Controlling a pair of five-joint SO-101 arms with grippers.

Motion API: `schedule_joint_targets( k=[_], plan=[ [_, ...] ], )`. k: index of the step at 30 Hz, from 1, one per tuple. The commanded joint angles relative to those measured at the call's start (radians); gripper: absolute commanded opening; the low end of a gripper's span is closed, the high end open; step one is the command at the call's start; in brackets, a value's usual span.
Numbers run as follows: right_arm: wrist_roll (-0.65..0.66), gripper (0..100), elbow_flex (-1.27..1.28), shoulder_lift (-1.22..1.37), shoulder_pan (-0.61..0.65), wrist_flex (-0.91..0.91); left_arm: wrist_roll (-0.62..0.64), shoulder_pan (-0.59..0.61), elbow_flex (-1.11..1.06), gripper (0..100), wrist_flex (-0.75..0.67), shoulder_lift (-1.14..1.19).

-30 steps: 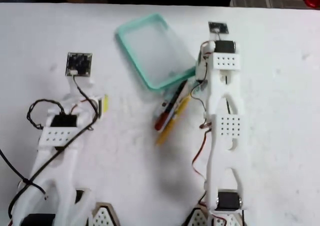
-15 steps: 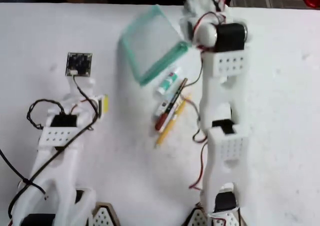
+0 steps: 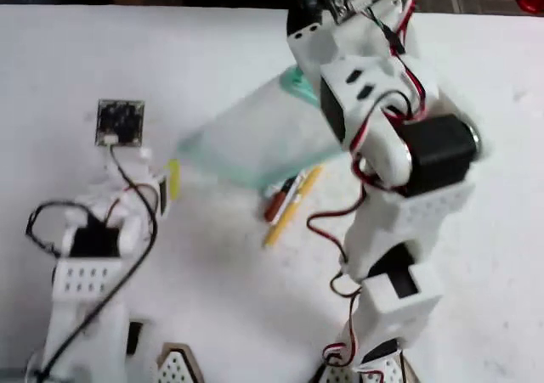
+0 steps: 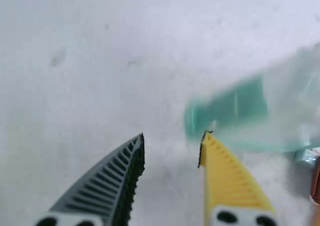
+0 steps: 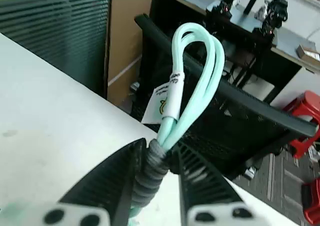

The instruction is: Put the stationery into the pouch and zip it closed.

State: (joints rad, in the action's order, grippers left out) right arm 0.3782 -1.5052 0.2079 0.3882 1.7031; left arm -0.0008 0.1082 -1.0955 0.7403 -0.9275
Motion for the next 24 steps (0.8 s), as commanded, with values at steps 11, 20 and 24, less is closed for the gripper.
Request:
schedule_joint_targets(
  k=[11,20,24],
  plan=[
    [-0.083,1.6,0.114,-0.084,0.163,0.018,-0.100,-0.067,0.207,29,0.431,-0.601],
    [-0.083,1.7,0.201,-0.091,0.166,-0.048,-0.092,-0.071,0.209,29,0.428,-0.601],
    [-0.083,1.6,0.166,-0.145,0.183,-0.147,-0.089,-0.073,0.203,29,0.413,-0.601]
  ],
)
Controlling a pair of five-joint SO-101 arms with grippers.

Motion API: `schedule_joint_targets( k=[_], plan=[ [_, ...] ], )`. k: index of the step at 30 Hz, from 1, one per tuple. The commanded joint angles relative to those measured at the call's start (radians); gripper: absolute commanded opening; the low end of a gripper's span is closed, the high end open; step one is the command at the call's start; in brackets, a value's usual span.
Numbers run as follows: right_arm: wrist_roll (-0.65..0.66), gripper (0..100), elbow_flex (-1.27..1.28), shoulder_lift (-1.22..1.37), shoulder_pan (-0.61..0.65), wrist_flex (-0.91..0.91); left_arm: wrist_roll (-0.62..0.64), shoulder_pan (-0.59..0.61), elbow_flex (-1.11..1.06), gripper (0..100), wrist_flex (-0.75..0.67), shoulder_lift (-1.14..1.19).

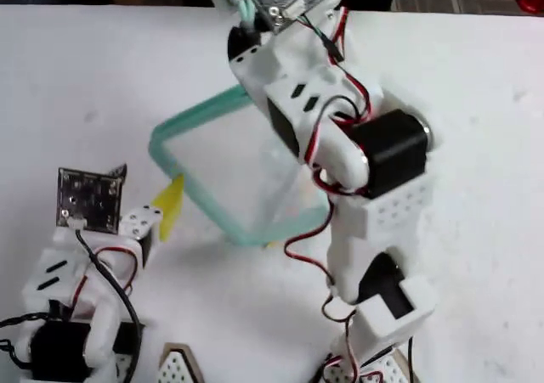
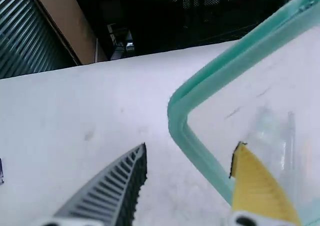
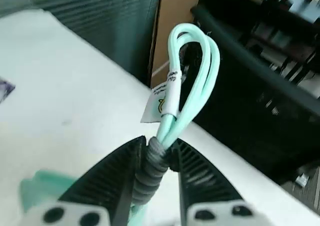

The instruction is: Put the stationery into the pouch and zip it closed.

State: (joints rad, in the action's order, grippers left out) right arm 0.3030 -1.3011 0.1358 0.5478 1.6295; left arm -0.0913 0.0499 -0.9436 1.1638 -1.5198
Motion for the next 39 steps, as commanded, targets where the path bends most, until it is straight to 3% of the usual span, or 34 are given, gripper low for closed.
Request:
schedule_joint_targets(
  k=[1,4,8,15,19,24,28,33,36,39],
  plan=[
    [-0.008,1.6,-0.037,-0.084,0.047,-0.082,0.015,-0.015,0.051,29,-0.032,-0.008],
    [-0.005,1.6,-0.035,-0.101,0.133,-0.053,0.035,-0.016,0.018,29,-0.143,-0.007],
    [0.100,1.6,-0.048,-0.119,0.231,0.007,0.038,-0.073,-0.035,29,-0.287,0.068],
    [0.146,1.6,-0.037,-0.131,0.318,0.051,0.100,-0.041,0.051,29,-0.546,0.446],
    [0.141,1.7,0.020,-0.087,0.254,0.050,0.100,0.033,0.130,29,-0.539,0.601],
    [0.140,1.7,0.068,-0.035,0.208,0.054,0.094,0.053,0.061,29,-0.532,0.575],
    [0.057,1.7,0.068,-0.033,0.205,0.054,0.051,0.059,-0.029,29,-0.534,0.446],
    [0.038,1.7,0.075,-0.021,0.205,0.044,0.054,0.185,-0.080,29,-0.522,0.211],
    [0.035,1.7,0.077,-0.021,0.205,0.010,0.049,0.248,-0.078,29,-0.459,0.094],
    [0.034,1.7,0.077,-0.021,0.205,-0.004,-0.005,0.225,-0.068,29,-0.354,-0.007]
  ],
)
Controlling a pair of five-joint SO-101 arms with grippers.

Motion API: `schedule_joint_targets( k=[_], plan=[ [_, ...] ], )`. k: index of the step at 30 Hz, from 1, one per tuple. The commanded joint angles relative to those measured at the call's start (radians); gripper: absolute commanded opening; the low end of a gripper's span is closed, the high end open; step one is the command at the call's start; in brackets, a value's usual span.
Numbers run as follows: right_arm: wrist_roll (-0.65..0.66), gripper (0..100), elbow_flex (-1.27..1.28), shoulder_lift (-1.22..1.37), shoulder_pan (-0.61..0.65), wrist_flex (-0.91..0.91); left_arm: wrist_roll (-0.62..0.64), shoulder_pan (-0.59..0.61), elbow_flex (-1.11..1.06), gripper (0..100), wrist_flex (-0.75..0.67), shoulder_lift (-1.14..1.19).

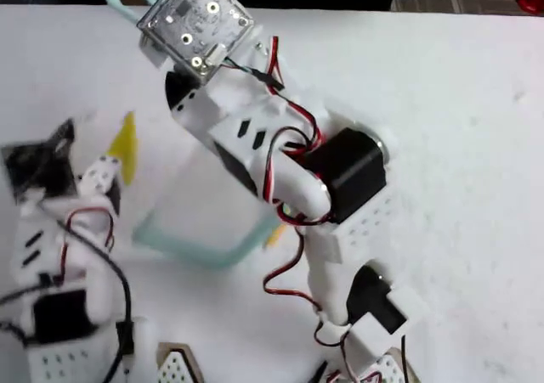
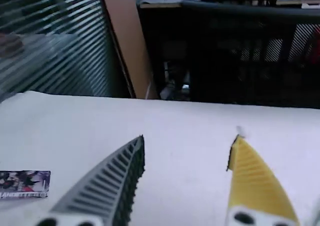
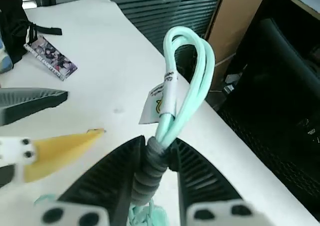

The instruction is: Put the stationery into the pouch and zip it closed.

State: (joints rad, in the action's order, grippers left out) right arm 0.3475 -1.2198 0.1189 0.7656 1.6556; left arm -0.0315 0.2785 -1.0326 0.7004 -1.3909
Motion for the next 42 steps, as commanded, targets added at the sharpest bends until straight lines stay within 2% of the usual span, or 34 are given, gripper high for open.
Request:
schedule_joint_targets(
  k=[1,5,8,11,13,15,20,26,29,35,42],
  plan=[
    [-0.011,1.7,-0.005,-0.004,-0.012,-0.030,-0.110,-0.050,0.035,29,0.161,-0.166],
    [-0.011,1.7,-0.006,-0.016,-0.012,-0.021,-0.221,-0.272,0.091,29,0.325,-0.234],
    [-0.011,1.7,-0.015,-0.018,-0.012,-0.005,-0.236,-0.334,0.155,29,0.428,-0.234],
    [-0.011,1.7,-0.015,-0.013,-0.012,0.015,-0.222,-0.374,0.282,29,0.591,-0.234],
    [-0.011,1.7,-0.014,-0.016,-0.012,0.016,-0.213,-0.447,0.330,31,0.654,-0.232],
    [-0.011,1.7,-0.015,-0.019,-0.007,0.016,-0.198,-0.483,0.284,34,0.601,-0.205],
    [-0.011,1.7,-0.014,-0.070,-0.007,0.050,-0.130,-0.412,0.233,38,0.523,-0.073],
    [-0.011,1.7,-0.006,-0.147,-0.007,0.056,-0.092,-0.403,0.247,39,0.446,0.035],
    [-0.011,1.7,-0.005,-0.160,-0.007,0.058,-0.094,-0.414,0.245,39,0.431,0.073],
    [-0.011,1.7,-0.005,-0.160,0.061,0.061,-0.091,-0.515,0.242,39,0.390,0.136],
    [-0.011,1.7,0.029,-0.159,0.053,0.062,-0.037,-0.524,0.114,36,0.315,0.110]
  ],
)
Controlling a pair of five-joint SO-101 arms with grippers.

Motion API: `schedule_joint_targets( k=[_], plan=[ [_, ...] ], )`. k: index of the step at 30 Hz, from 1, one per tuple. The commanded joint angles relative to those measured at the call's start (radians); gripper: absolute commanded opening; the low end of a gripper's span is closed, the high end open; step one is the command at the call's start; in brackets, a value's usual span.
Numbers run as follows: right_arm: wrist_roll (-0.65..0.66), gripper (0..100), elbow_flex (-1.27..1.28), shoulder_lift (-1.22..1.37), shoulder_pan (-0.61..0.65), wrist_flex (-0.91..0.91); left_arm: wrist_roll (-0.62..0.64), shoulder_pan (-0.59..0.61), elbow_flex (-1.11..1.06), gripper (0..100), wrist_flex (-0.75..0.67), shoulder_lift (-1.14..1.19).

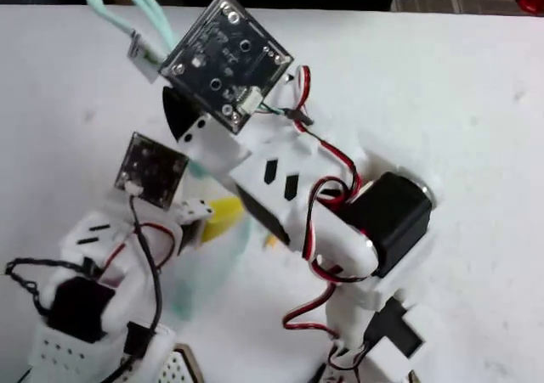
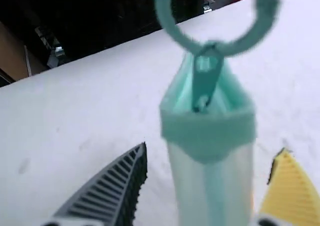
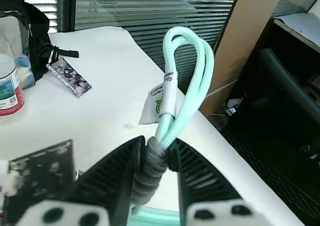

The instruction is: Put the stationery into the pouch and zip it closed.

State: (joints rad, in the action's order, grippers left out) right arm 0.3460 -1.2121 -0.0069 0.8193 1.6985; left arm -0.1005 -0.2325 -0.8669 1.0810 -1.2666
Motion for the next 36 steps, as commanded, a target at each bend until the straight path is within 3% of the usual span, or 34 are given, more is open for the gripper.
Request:
schedule_joint_targets(
  k=[1,7,16,23,28,36],
  plan=[
    [-0.009,1.7,0.041,-0.033,-0.007,0.019,0.032,-0.013,-0.071,34,-0.074,-0.030],
    [-0.009,1.7,0.127,-0.035,-0.064,0.015,0.034,-0.013,-0.117,22,-0.035,-0.199],
    [-0.009,1.7,0.135,-0.033,-0.071,0.015,0.041,-0.015,-0.224,16,-0.011,-0.367],
    [-0.009,1.7,0.135,-0.033,-0.071,0.016,0.071,-0.145,-0.232,7,0.011,-0.430],
    [-0.009,1.7,0.135,-0.033,-0.073,0.015,-0.011,-0.229,-0.232,6,0.032,-0.447],
    [-0.009,1.7,0.137,-0.031,-0.073,0.016,-0.021,-0.229,-0.232,6,0.032,-0.447]
  ],
)
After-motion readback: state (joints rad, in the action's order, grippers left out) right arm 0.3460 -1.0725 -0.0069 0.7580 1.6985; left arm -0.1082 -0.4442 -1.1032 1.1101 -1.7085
